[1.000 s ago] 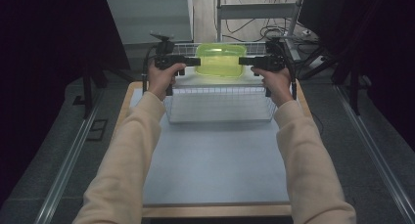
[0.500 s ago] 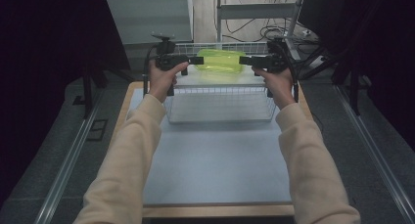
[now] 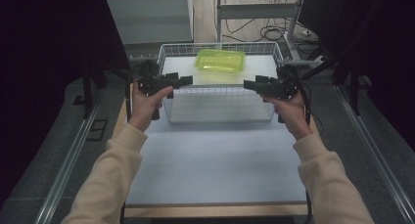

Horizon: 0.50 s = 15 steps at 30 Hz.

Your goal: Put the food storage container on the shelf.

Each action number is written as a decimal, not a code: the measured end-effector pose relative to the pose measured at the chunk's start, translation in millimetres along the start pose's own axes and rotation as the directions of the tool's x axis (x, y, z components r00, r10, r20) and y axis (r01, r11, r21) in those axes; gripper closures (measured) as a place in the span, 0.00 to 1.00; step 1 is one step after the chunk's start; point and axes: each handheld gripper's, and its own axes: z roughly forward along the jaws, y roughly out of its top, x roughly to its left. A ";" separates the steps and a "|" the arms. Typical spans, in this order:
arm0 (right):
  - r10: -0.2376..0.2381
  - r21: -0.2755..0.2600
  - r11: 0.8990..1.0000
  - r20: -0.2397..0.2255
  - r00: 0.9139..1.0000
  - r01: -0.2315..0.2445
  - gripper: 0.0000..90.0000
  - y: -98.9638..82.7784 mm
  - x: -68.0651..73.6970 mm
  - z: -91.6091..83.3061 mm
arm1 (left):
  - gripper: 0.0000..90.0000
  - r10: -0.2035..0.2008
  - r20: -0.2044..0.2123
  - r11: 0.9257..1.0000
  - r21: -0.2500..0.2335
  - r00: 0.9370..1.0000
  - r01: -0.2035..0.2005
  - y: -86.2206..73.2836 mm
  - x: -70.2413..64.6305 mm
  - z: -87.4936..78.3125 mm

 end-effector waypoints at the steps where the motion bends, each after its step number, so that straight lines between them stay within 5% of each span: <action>1: -0.011 0.004 1.000 -0.003 1.000 0.011 0.37 -6.2 3.1 -2.4 | 0.21 -0.001 0.014 1.000 0.006 1.000 0.001 -7.5 -1.6 -3.6; 5: -0.082 0.005 0.997 0.002 0.997 0.082 0.36 -30.4 14.8 -15.2 | 0.21 0.028 0.030 1.000 0.014 0.999 -0.028 -39.5 -7.4 -16.4; 15: -0.095 0.033 0.995 -0.052 0.994 0.097 0.36 -105.4 23.8 -38.2 | 0.22 0.059 0.029 0.993 0.101 0.998 -0.062 -118.9 -11.2 -26.0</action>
